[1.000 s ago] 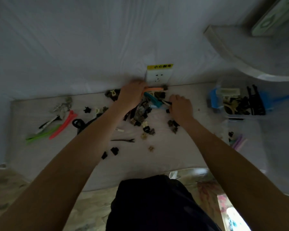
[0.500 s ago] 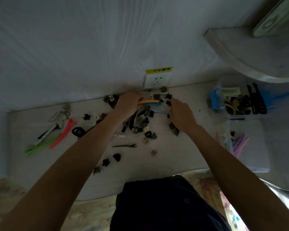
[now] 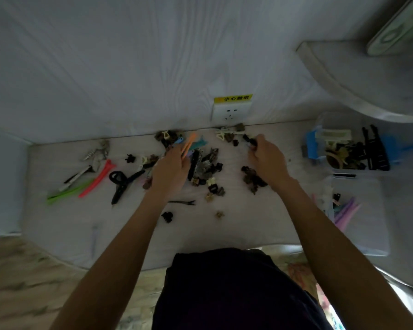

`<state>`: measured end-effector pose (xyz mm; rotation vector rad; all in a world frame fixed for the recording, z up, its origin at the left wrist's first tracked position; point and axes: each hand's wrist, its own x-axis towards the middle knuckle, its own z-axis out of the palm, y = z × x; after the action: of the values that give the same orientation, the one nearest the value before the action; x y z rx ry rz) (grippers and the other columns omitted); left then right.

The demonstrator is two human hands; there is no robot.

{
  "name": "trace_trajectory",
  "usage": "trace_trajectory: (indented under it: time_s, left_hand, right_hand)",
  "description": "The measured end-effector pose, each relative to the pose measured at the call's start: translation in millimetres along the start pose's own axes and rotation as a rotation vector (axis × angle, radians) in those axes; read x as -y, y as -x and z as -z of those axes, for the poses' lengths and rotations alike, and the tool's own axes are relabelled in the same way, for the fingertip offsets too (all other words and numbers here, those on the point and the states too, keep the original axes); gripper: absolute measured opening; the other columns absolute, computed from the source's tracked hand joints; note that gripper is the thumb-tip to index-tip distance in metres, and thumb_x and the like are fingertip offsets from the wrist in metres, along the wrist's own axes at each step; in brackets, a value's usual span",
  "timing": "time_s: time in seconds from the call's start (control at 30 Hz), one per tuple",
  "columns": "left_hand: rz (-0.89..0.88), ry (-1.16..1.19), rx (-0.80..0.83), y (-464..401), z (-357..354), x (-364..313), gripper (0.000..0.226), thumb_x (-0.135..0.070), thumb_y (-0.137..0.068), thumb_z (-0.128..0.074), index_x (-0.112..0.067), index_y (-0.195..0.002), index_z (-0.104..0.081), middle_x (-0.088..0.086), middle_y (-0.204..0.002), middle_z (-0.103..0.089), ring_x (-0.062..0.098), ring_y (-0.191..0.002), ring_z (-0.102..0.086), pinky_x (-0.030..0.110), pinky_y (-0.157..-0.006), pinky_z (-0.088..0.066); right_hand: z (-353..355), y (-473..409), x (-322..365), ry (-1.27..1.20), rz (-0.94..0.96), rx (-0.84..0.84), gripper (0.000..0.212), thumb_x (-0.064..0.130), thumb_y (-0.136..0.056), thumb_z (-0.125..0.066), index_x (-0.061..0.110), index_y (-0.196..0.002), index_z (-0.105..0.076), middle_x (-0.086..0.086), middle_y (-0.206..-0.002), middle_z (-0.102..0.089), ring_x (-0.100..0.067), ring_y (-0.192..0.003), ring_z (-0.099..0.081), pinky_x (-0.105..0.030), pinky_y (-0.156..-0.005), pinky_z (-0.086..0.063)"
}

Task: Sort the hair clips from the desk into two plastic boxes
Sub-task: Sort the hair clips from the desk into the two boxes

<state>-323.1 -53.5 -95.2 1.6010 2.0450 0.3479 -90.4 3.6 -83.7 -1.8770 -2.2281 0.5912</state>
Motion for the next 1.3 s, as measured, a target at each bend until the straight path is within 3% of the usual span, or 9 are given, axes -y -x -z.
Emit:
trace_trajectory:
  time_s: [0.1,0.23,0.33,0.6,0.83,1.03,1.13,1.2,1.3]
  left_hand:
    - [-0.015,-0.132,0.045,-0.5,-7.2,-6.0,0.037,-0.036,-0.096,-0.044,-0.006,-0.116,-0.049,0.013,-0.093,-0.059,0.028,-0.073,-0.058,0.033,-0.056,-0.041]
    - [0.036,-0.224,0.084,-3.8,-10.0,-12.7,0.044,-0.048,-0.090,-0.050,-0.009,-0.110,-0.049,0.009,-0.094,-0.061,0.025,-0.075,-0.059,0.035,-0.061,-0.047]
    - [0.044,-0.257,0.058,-5.1,-10.6,-14.9,0.043,-0.049,-0.088,-0.052,-0.011,-0.108,-0.051,0.008,-0.094,-0.060,0.023,-0.075,-0.057,0.032,-0.059,-0.043]
    - [0.019,-0.192,-0.035,-11.0,-15.4,-13.9,0.044,-0.040,-0.086,-0.055,-0.016,-0.123,-0.050,0.006,-0.108,-0.062,0.026,-0.089,-0.062,0.033,-0.067,-0.047]
    - [-0.016,-0.196,-0.029,-21.2,-11.4,-10.4,0.032,-0.038,-0.088,-0.057,-0.021,-0.114,-0.059,0.005,-0.091,-0.068,0.024,-0.079,-0.064,0.029,-0.059,-0.044]
    - [0.013,-0.136,0.015,-22.2,-8.0,-3.6,0.037,-0.042,-0.088,-0.057,-0.016,-0.114,-0.058,0.008,-0.086,-0.067,0.027,-0.076,-0.063,0.031,-0.058,-0.046]
    - [0.059,0.031,-0.028,-19.7,-0.4,-1.1,0.028,-0.045,-0.085,-0.060,-0.017,-0.086,-0.058,-0.003,-0.062,-0.056,0.025,-0.063,-0.059,0.028,-0.047,-0.038]
    - [0.077,0.086,-0.085,-16.5,9.7,-3.4,0.031,-0.044,-0.086,-0.059,-0.017,-0.074,-0.049,-0.008,-0.053,-0.042,0.017,-0.052,-0.048,0.025,-0.046,-0.030]
    - [0.022,0.188,-0.124,-6.2,25.9,-18.6,0.023,-0.034,-0.089,-0.057,-0.016,-0.076,-0.051,-0.007,-0.055,-0.043,0.010,-0.050,-0.044,0.022,-0.048,-0.034]
  right_hand:
    - [10.5,-3.4,-21.7,0.008,-0.165,-0.055,0.022,0.016,-0.095,-0.042,0.000,-0.110,-0.045,-0.021,-0.084,-0.061,-0.029,-0.067,-0.050,-0.032,-0.057,-0.032]
    - [3.7,-6.7,-34.2,0.013,-0.255,0.176,0.037,0.032,-0.091,-0.051,0.005,-0.116,-0.047,-0.019,-0.101,-0.062,-0.034,-0.090,-0.058,-0.032,-0.067,-0.038]
    - [-6.0,-5.4,-28.5,-0.006,-0.220,0.240,0.038,0.037,-0.090,-0.054,0.005,-0.110,-0.053,-0.016,-0.103,-0.063,-0.031,-0.092,-0.058,-0.028,-0.067,-0.037]
    - [-16.1,2.2,-9.3,0.149,-0.009,0.173,0.028,0.030,-0.091,-0.050,0.003,-0.096,-0.055,-0.017,-0.096,-0.063,-0.033,-0.087,-0.058,-0.032,-0.067,-0.032]
    - [-12.7,-0.2,2.2,0.186,-0.032,0.046,0.023,0.019,-0.094,-0.043,0.001,-0.093,-0.056,-0.019,-0.097,-0.063,-0.034,-0.088,-0.058,-0.036,-0.073,-0.039]
    - [-15.1,-2.1,5.6,0.199,-0.059,0.132,0.026,0.021,-0.095,-0.039,0.003,-0.103,-0.057,-0.016,-0.105,-0.062,-0.030,-0.095,-0.057,-0.034,-0.079,-0.040]
    - [-12.7,-1.6,11.5,0.102,-0.082,0.076,0.028,0.021,-0.098,-0.037,0.002,-0.108,-0.055,-0.017,-0.109,-0.061,-0.031,-0.099,-0.056,-0.034,-0.084,-0.039]
    - [-3.2,2.4,15.1,0.036,-0.088,-0.005,0.029,0.023,-0.098,-0.038,0.001,-0.107,-0.054,-0.018,-0.106,-0.061,-0.032,-0.096,-0.055,-0.034,-0.080,-0.039]
    - [23.4,24.1,14.2,-0.073,-0.105,-0.083,0.027,0.026,-0.097,-0.041,0.002,-0.095,-0.054,-0.016,-0.090,-0.059,-0.030,-0.083,-0.056,-0.032,-0.068,-0.035]
